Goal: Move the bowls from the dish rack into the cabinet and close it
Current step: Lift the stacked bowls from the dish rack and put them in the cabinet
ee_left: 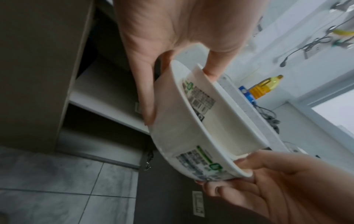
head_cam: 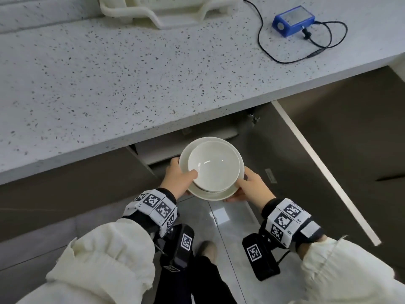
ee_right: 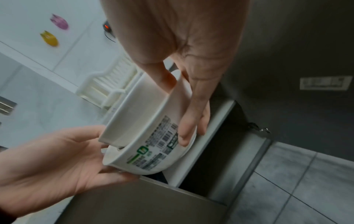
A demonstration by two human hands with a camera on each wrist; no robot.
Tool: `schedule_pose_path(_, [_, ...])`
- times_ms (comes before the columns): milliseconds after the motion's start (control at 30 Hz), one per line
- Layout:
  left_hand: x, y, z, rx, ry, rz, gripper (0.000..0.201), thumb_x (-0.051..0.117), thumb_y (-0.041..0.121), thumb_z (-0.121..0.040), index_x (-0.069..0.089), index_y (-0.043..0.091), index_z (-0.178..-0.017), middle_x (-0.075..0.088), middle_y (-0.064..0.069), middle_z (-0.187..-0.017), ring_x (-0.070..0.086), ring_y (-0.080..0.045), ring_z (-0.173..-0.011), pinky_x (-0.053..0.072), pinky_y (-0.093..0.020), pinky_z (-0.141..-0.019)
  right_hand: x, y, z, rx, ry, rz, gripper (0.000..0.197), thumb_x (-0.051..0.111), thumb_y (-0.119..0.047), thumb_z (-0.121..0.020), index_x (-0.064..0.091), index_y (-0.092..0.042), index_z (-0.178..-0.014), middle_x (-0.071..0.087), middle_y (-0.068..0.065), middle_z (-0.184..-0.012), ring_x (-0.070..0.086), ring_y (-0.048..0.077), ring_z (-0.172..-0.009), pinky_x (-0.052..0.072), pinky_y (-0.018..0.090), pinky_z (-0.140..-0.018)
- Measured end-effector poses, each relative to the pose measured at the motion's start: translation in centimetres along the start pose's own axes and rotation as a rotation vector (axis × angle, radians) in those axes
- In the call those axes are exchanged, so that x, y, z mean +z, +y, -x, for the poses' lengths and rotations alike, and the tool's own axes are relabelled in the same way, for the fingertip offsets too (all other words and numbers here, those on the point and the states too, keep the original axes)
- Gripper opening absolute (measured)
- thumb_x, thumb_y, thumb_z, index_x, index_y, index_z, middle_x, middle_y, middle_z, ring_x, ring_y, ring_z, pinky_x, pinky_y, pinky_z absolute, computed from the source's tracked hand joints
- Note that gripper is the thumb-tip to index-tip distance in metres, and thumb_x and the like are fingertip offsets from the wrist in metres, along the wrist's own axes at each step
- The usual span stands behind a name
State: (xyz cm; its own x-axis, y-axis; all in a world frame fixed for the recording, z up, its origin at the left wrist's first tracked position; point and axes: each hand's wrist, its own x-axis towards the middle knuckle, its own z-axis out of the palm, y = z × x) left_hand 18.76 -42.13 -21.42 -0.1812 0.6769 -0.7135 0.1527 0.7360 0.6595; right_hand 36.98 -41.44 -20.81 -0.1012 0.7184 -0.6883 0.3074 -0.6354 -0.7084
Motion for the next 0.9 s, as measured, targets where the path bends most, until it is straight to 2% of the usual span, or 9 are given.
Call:
schedule_pose_path(100, [-0.4,-2.2,-3.5,-0.005,0.02,0.029,0.059,0.057,0.016,-0.075,0.035,0.012,-0.13,0.047,-0.015,-0.131,0.049,-0.033,-0.116,0.047,-0.054,-0.095,1.8,1.4,-3.9,0.025,-0.023,-0.015,0.035,0.039,-0.003,-0.088,0.051,-0.016,-0.118,0.064,0.003,-0.09,0.069,0.029,-0.066,0.061,0.044,-0.069])
schedule_pose_path(167, [-0.7,-3.5,-5.9,-0.011,0.044,0.037,0.054,0.056,0.012,-0.082,0.035,0.01,-0.132,0.048,-0.014,-0.129,0.05,-0.032,-0.117,0.05,-0.048,-0.091,3.2,1.9,-6.7,0.042,-0.028,-0.006,0.032,0.039,-0.004,-0.09,0.049,-0.015,-0.118,0.064,0.004,-0.091,0.068,0.025,-0.063,0.062,0.035,-0.06])
schedule_pose_path(233, [-1.2,-4.7,-8.7,-0.009,0.08,0.066,0.051,0.054,0.012,-0.085,0.035,0.008,-0.132,0.048,-0.014,-0.129,0.05,-0.029,-0.114,0.051,-0.042,-0.086,4.5,2.3,-10.0,0.054,-0.034,0.004,0.035,0.04,-0.004,-0.09,0.048,-0.01,-0.123,0.063,0.011,-0.1,0.068,0.028,-0.066,0.062,0.035,-0.059])
schedule_pose_path(333, [-2.1,-6.2,-13.0,0.011,0.126,0.107,0.05,0.054,0.015,-0.086,0.035,0.007,-0.132,0.05,-0.01,-0.122,0.051,-0.028,-0.115,0.046,-0.049,-0.099,6.6,2.4,-15.0,0.045,-0.073,0.013,0.038,0.043,-0.005,-0.089,0.047,-0.007,-0.127,0.063,0.015,-0.103,0.068,0.03,-0.068,0.062,0.036,-0.059])
schedule_pose_path(533, [-3.3,-7.8,-20.3,0.055,0.219,0.192,0.06,0.058,0.019,-0.078,0.036,0.007,-0.133,0.048,-0.014,-0.133,0.047,-0.03,-0.123,0.041,-0.051,-0.104,10.2,1.6,-23.3,0.039,-0.125,-0.011,0.027,0.046,0.0,-0.087,0.045,-0.012,-0.112,0.061,0.012,-0.093,0.066,0.036,-0.074,0.061,0.045,-0.068])
schedule_pose_path(666, [-3.7,-8.7,-23.2,0.052,0.234,0.268,0.058,0.054,0.011,-0.084,0.03,0.009,-0.136,0.049,-0.003,-0.116,0.048,-0.03,-0.122,0.04,-0.052,-0.105,12.1,1.2,-26.4,0.067,-0.141,0.006,0.025,0.045,0.005,-0.086,0.042,-0.01,-0.106,0.058,0.011,-0.081,0.062,0.046,-0.09,0.052,0.052,-0.087])
schedule_pose_path(733, [-3.9,-9.0,-24.0,0.041,0.231,0.287,0.067,0.055,0.018,-0.081,0.024,0.012,-0.14,0.05,-0.005,-0.119,0.048,-0.031,-0.122,0.04,-0.051,-0.106,12.7,1.0,-27.6,0.07,-0.131,0.053,0.028,0.046,0.006,-0.085,0.045,-0.002,-0.112,0.06,0.013,-0.081,0.063,0.048,-0.1,0.052,0.051,-0.09])
schedule_pose_path(800, [-4.2,-9.3,-24.6,0.033,0.24,0.268,0.085,0.056,0.034,-0.07,0.017,0.016,-0.145,0.052,-0.01,-0.13,0.047,-0.031,-0.125,0.039,-0.05,-0.107,13.4,0.6,-28.4,0.049,-0.136,0.143,0.036,0.044,0.005,-0.088,0.047,0.006,-0.124,0.063,0.024,-0.096,0.062,0.045,-0.107,0.055,0.044,-0.084])
schedule_pose_path(900, [-4.6,-10.0,-25.5,0.042,0.263,0.239,0.104,0.055,0.054,-0.055,0.01,0.029,-0.146,0.046,-0.011,-0.142,0.042,-0.03,-0.131,0.036,-0.048,-0.109,14.1,-0.2,-28.9,0.046,-0.142,0.168,0.024,0.04,0.003,-0.091,0.052,0.001,-0.112,0.06,0.031,-0.111,0.06,0.043,-0.112,0.055,0.039,-0.081])
